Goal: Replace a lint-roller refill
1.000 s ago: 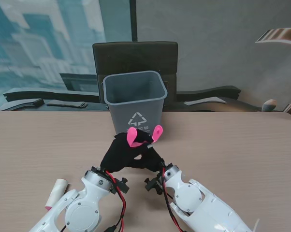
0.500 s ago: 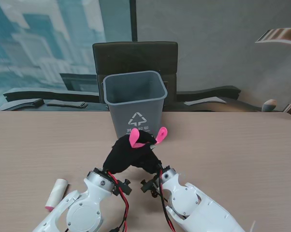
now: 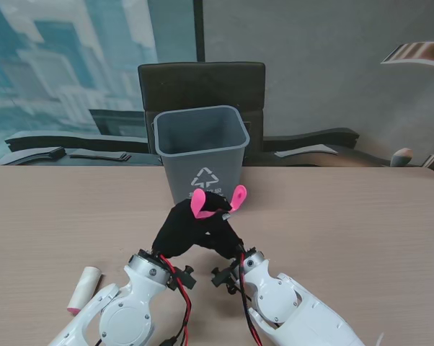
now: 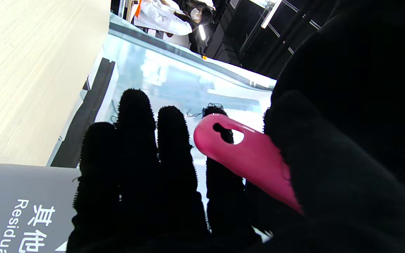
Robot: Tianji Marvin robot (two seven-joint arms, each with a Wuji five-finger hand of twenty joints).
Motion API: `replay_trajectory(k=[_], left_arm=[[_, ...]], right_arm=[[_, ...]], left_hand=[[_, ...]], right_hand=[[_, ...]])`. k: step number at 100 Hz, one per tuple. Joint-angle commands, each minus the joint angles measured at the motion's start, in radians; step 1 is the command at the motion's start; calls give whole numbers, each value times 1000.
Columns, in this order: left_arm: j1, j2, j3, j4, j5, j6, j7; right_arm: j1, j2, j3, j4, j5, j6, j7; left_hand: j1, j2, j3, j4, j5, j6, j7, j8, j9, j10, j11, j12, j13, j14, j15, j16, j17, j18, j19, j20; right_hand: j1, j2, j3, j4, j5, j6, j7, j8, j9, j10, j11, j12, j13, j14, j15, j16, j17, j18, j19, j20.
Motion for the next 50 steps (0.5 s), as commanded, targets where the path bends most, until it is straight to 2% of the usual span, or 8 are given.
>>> replay_trajectory(k=[1, 7, 12, 19, 25, 36, 41, 50], left_arm=[[4, -2, -10, 1, 2, 10, -9], [4, -2, -12, 1, 5, 11, -8], [4, -2, -13, 1, 6, 12, -8], [4, -2, -12, 1, 5, 12, -8], [3, -2, -12, 2, 3, 12, -10], [2, -2, -13, 3, 1, 15, -13], [1, -1, -14, 3, 2, 17, -14], [1, -1, -17, 3, 4, 22, -15]], right_arm=[[-15, -6, 5, -18, -8, -10, -9], [-24, -10, 9, -28, -8, -4, -25], [-32, -14, 13, -38, -7, 2, -39], [-40, -17, 17, -48, -11, 9, -56], [-46, -20, 20, -57, -16, 13, -71], [-57, -23, 26, -71, -23, 16, -89], [-62, -22, 30, -78, -25, 18, -91], [-73, -18, 40, -95, -32, 25, -96]], left_hand=[[95, 87, 29, -7, -20, -32, 22, 14, -15, -79, 7, -26, -28, -21, -17, -16, -31, 17, -40, -19], [96, 87, 30, -7, -21, -32, 22, 14, -16, -79, 7, -26, -30, -21, -17, -16, -31, 17, -40, -19], [96, 87, 30, -6, -22, -31, 22, 13, -16, -79, 6, -26, -30, -21, -17, -16, -31, 17, -40, -19], [97, 87, 30, -6, -21, -31, 23, 14, -16, -79, 7, -26, -31, -21, -17, -16, -32, 17, -42, -19], [98, 86, 30, -6, -21, -30, 22, 13, -17, -77, 7, -26, -32, -18, -17, -16, -32, 17, -43, -20], [96, 87, 29, -7, -21, -30, 22, 13, -17, -76, 6, -26, -33, -18, -17, -15, -34, 18, -45, -21], [96, 86, 29, -6, -21, -30, 21, 12, -17, -76, 6, -26, -32, -20, -17, -15, -34, 17, -45, -21], [95, 79, 29, -5, -24, -18, 11, 5, -20, -67, -5, -31, -35, -19, -21, -17, -34, 17, -46, -21]], right_hand=[[-35, 8, -4, 43, 48, -41, -8, 41, -31, 0, 0, 5, 1, -94, -10, -5, -10, -25, -8, 9], [23, 76, -62, -19, 63, -59, 17, 45, -6, -2, 10, 3, 19, -91, 10, -2, 1, -19, 4, 12], [69, 104, -98, -48, 55, -74, 113, -33, 19, -2, 19, 1, 37, -88, 29, 0, 12, -13, 16, 12], [129, 124, -109, -70, 55, -96, 227, -95, 60, -3, 35, 4, 72, -84, 62, 11, 31, -2, 34, 15], [188, 148, -110, -71, 67, -118, 320, -149, 103, -2, 53, 10, 111, -79, 95, 23, 54, 9, 54, 20], [239, 184, -69, -66, 129, -132, 366, -132, 172, 3, 82, 21, 174, -77, 148, 44, 91, 25, 77, 28], [230, 191, -35, -59, 146, -120, 364, -86, 187, 12, 105, 41, 193, -80, 180, 60, 103, 26, 86, 30], [234, 171, 34, -54, 174, -79, 369, 5, 215, 62, 160, 95, 238, -72, 267, 105, 132, 51, 97, 36]])
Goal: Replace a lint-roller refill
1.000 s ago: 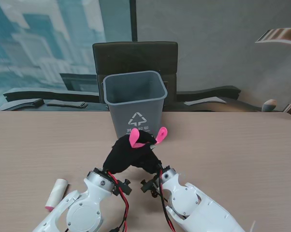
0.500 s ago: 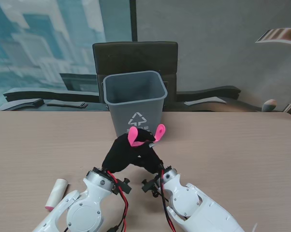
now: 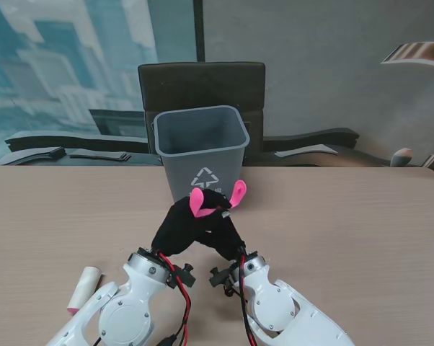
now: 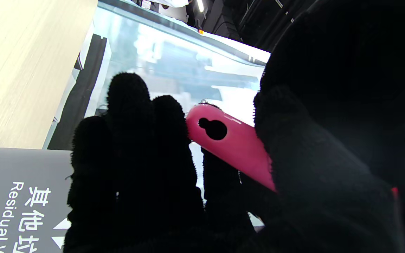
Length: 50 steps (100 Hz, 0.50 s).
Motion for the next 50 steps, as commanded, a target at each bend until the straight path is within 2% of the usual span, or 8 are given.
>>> replay_trajectory(k=[1, 8, 15, 18, 20, 27, 42, 50], left_arm=[[5, 0, -13, 10, 0, 20, -12], [5, 3, -17, 9, 0, 27, -21], [13, 5, -21, -6, -54, 59, -58], [15, 6, -24, -9, -67, 69, -68], [15, 6, -27, -9, -68, 73, -72], [14, 10, -38, -3, -43, 71, -71], [18, 17, -60, 2, 7, 57, -73], [21, 19, -70, 5, 26, 51, -70]], right_arm=[[-14, -2, 12, -34, -4, -3, 3], [-22, 4, 22, -49, -12, 8, 5], [-28, 11, 33, -61, -21, 19, 10], [-30, 13, 38, -65, -27, 24, 13], [-31, 15, 41, -67, -33, 26, 13], [-31, 21, 53, -71, -69, 35, 11], [-25, 35, 79, -69, -155, 46, 8], [-17, 42, 95, -61, -237, 51, -7]], left_hand=[[94, 69, 38, -2, -19, -16, 3, 3, 0, -57, 12, -33, -34, 23, -21, -18, -42, 93, -32, 2], [48, 47, 42, 6, -45, 12, -68, -18, -45, -18, -27, -46, -62, 34, -42, -23, -63, 91, -50, -4], [-47, 21, 77, 17, -91, 50, -210, -23, -139, 37, -52, -86, -126, 60, -55, -9, -119, 94, -72, 16], [-130, 18, 141, 18, -113, 68, -286, -15, -180, 57, -70, -96, -153, 70, -64, -5, -142, 97, -87, 30], [-211, 1, 249, 14, -130, 76, -317, -11, -201, 65, -79, -99, -167, 74, -70, -3, -152, 97, -96, 40], [-318, -47, 347, 15, -174, 94, -394, -51, -259, 88, -113, -113, -206, 81, -87, -5, -179, 102, -118, 42], [-403, -114, 388, 14, -203, 104, -469, -78, -308, 112, -151, -123, -248, 92, -118, -7, -208, 114, -147, 45], [-431, -140, 399, 13, -205, 110, -496, -84, -321, 123, -164, -126, -262, 98, -131, -9, -220, 120, -161, 45]], right_hand=[[82, 129, 154, -5, 159, -124, 181, 118, 38, 27, 44, 40, 51, -87, 62, 34, 19, -3, 23, 18], [99, 113, 194, -7, 173, -86, 188, 179, 53, 73, 91, 109, 85, -85, 147, 77, 51, 32, 32, 31], [109, 105, 219, -8, 182, -55, 191, 222, 67, 106, 130, 174, 113, -95, 228, 113, 75, 58, 41, 45], [112, 103, 225, -7, 186, -45, 193, 238, 72, 117, 147, 200, 123, -103, 266, 129, 82, 65, 44, 51], [112, 101, 229, -8, 188, -39, 193, 247, 77, 123, 157, 216, 128, -108, 290, 139, 86, 70, 47, 56], [113, 93, 244, -9, 195, -23, 193, 270, 90, 140, 190, 269, 139, -127, 373, 170, 101, 79, 58, 73], [112, 89, 254, -11, 202, -10, 189, 285, 108, 150, 220, 335, 142, -148, 482, 211, 110, 82, 72, 96], [109, 88, 253, -11, 204, -8, 188, 287, 115, 147, 223, 350, 143, -153, 506, 221, 115, 83, 77, 103]])
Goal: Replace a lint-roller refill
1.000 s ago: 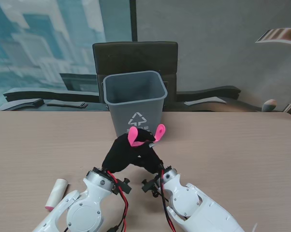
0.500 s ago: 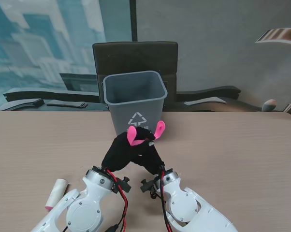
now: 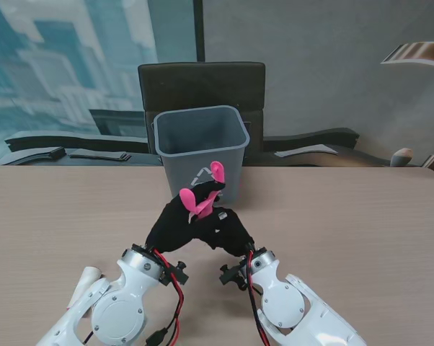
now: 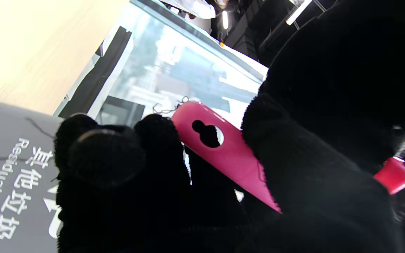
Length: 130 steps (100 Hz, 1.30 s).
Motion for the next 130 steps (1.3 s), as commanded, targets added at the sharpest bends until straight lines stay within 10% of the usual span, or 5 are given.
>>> replay_trajectory(k=[1, 34, 84, 130], left_arm=[[9, 12, -21, 24, 1, 13, -4], [34, 24, -64, 29, 71, -4, -10], [63, 32, -84, 10, 93, -39, -23], [75, 37, -82, -6, 115, -30, -33]], right_arm=[[12, 13, 18, -10, -45, -6, -10], [28, 55, 100, -2, -327, -8, -53], [69, 155, 197, -5, -691, -153, 64], [125, 179, 168, 4, -765, -141, 115]], left_hand=[[-41, -39, 18, 7, -27, 5, -29, -15, -40, 31, -17, -38, -54, 102, -24, 8, -68, 167, -83, -3], [-111, -81, 27, 6, -24, 33, -116, -29, -64, 64, -57, -44, -90, 131, -61, 11, -98, 199, -122, 11], [-180, -99, -8, 3, 10, 103, -191, -38, -83, 92, -96, -55, -120, 162, -99, 7, -121, 230, -153, 23], [-184, -122, -25, 3, 105, 141, -169, 7, -54, 113, -106, -52, -118, 213, -104, 15, -123, 264, -157, 45]], right_hand=[[96, 88, 131, -7, 93, -154, 113, 17, 24, 31, 30, 25, 36, -276, 42, 16, 17, -23, 31, 20], [94, 91, 125, -6, 92, -149, 107, 15, 38, 19, 33, 59, 36, -291, 104, 44, 31, -30, 49, 37], [88, 94, 120, -7, 94, -166, 103, 14, 48, 4, 29, 87, 34, -301, 158, 82, 37, -46, 66, 61], [89, 88, 121, -7, 95, -171, 100, 7, 52, -1, 19, 95, 34, -296, 160, 90, 33, -46, 64, 70]])
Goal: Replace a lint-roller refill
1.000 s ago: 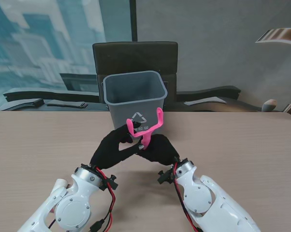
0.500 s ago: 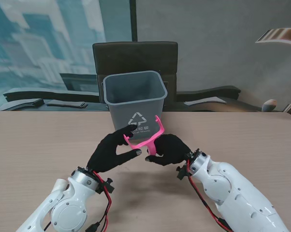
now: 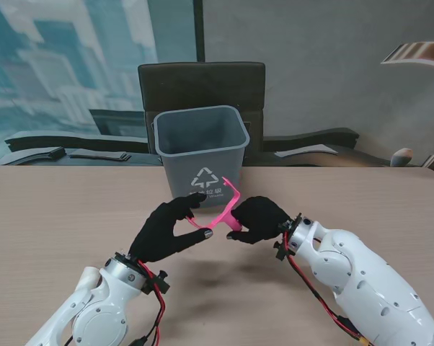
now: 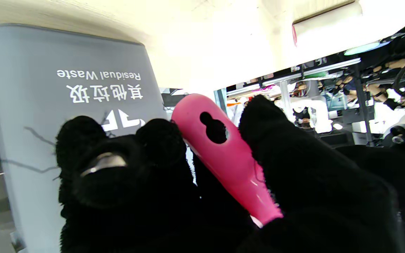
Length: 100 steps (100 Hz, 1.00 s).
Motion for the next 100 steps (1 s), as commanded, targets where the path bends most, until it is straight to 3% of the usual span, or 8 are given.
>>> replay_trajectory(k=[1, 27, 56, 72, 84, 91, 100], left_arm=[[-6, 0, 6, -6, 2, 30, -25], [-24, 7, 27, -7, 38, 125, -51], [-48, 11, 42, 11, 47, 161, -73], [-53, 10, 46, 18, 48, 160, -69], [-50, 10, 45, 16, 37, 153, -72], [-49, 10, 45, 16, 35, 149, -75], [-49, 10, 45, 15, 27, 147, -80]], right_arm=[[15, 2, -11, 0, -10, -26, 10], [38, 1, -46, 23, -15, -60, 2], [41, -3, -67, 33, -15, -78, -18], [43, -5, -72, 35, -11, -88, -22], [47, -7, -75, 39, -8, -93, -24], [48, -7, -77, 41, -7, -95, -25], [52, -8, -80, 44, -5, -96, -27]], left_hand=[[-27, -60, -23, 3, 24, 17, 1, 21, -5, 22, -14, -24, -30, 27, -20, 0, -10, 24, -14, 29], [-13, -74, -30, 5, 80, 48, 5, 38, 38, 43, -2, -15, -7, 49, 4, 11, 2, 49, 12, 49], [28, -65, -19, 16, 157, 43, 40, 66, 115, 43, 28, -2, 40, 62, 33, 16, 32, 63, 47, 60], [127, -9, -15, 27, 234, -3, 176, 126, 243, 3, 100, 19, 143, 56, 114, 20, 103, 61, 130, 60], [186, -27, 33, 28, 283, -57, 340, 155, 355, -47, 168, 38, 234, 38, 186, 18, 158, 58, 191, 49], [247, -68, 46, 7, 288, -89, 445, 102, 397, -65, 192, 44, 265, 32, 213, 9, 174, 58, 212, 35], [307, -94, 38, 10, 288, -108, 532, 47, 427, -73, 208, 47, 290, 29, 234, 4, 189, 58, 231, 29]], right_hand=[[80, 76, 90, -6, 39, -125, 24, 4, 38, 8, 9, 11, 25, -291, 45, 13, 9, -33, 36, 18], [77, 75, 92, -7, 40, -127, 24, 0, 41, 5, 3, 13, 25, -291, 39, 14, 8, -35, 35, 22], [74, 75, 91, -8, 39, -131, 22, -5, 41, 1, -1, 15, 25, -292, 31, 12, 7, -39, 32, 24], [73, 74, 89, -8, 39, -135, 22, -9, 42, -2, -4, 14, 25, -292, 26, 11, 7, -42, 30, 26], [72, 74, 88, -8, 39, -136, 22, -12, 42, -3, -6, 14, 25, -293, 22, 10, 7, -43, 29, 26], [72, 74, 88, -8, 38, -138, 22, -13, 43, -5, -8, 13, 25, -294, 20, 9, 8, -44, 28, 27], [72, 73, 87, -8, 38, -134, 21, -17, 44, -6, -10, 13, 25, -294, 16, 8, 10, -48, 27, 26]])
